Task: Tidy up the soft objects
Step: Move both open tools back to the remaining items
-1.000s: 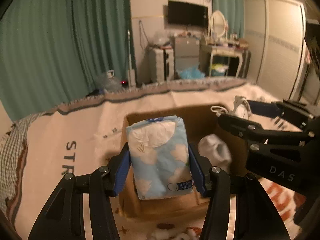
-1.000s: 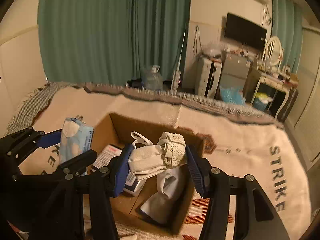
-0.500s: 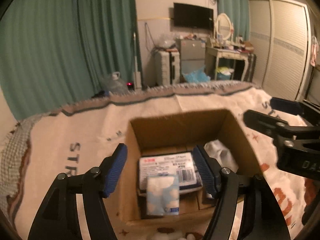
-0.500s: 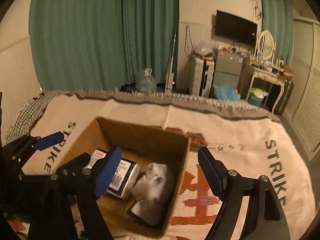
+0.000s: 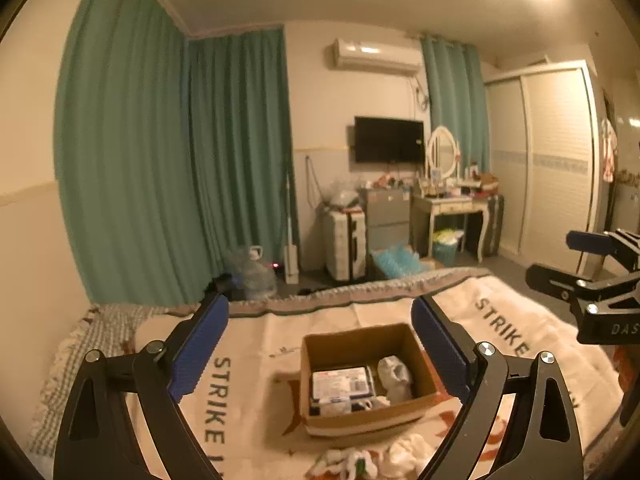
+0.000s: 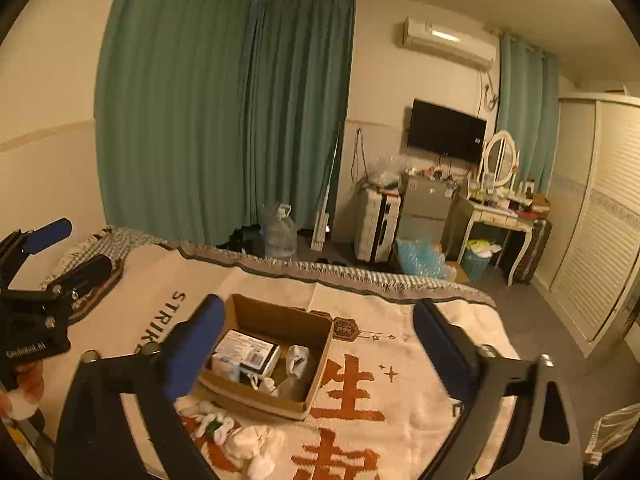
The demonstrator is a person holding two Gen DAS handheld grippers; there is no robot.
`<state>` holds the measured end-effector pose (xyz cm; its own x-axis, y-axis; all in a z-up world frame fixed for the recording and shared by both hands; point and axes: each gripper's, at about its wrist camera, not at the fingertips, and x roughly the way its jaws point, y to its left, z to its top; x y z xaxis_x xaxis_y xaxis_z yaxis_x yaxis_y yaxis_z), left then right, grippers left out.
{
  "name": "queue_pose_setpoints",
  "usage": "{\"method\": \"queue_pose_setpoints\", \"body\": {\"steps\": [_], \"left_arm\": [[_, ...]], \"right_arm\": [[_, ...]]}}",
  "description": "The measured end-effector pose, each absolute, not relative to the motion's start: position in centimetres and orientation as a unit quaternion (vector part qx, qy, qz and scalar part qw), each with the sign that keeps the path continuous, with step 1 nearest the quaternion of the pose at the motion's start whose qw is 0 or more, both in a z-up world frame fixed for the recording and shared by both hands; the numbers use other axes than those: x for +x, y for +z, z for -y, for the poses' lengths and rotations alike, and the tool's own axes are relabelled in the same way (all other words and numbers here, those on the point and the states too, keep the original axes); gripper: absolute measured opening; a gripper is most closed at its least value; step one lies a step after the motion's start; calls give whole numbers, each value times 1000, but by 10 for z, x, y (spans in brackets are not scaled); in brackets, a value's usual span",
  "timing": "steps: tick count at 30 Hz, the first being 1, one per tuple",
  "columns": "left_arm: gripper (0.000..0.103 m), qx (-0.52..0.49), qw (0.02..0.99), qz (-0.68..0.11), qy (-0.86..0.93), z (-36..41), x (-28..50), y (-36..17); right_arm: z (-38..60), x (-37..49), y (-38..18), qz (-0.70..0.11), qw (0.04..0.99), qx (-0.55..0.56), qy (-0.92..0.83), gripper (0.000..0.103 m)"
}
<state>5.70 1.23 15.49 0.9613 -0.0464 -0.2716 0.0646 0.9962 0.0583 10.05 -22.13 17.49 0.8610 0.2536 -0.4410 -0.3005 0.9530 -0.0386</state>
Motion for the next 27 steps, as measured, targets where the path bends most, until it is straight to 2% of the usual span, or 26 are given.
{"method": "queue_pose_setpoints", "body": {"steps": [4,8,20,27], "left_arm": [[94,54,990,-128,-26,-19,23,157],[94,57,988,-144,-24,-25,10,136],[94,41,957,-285,-42,-11,77,-18],[94,44,933,-352,-57,3,100,-86]], "right_arm": [[217,61,180,-223,962,-59,147,98],[208,37,161,-238,955,-58,165,98],[180,72,1,-338,918,-112,171,97],[178,112,-97,-435,874,-89,197,71]]}}
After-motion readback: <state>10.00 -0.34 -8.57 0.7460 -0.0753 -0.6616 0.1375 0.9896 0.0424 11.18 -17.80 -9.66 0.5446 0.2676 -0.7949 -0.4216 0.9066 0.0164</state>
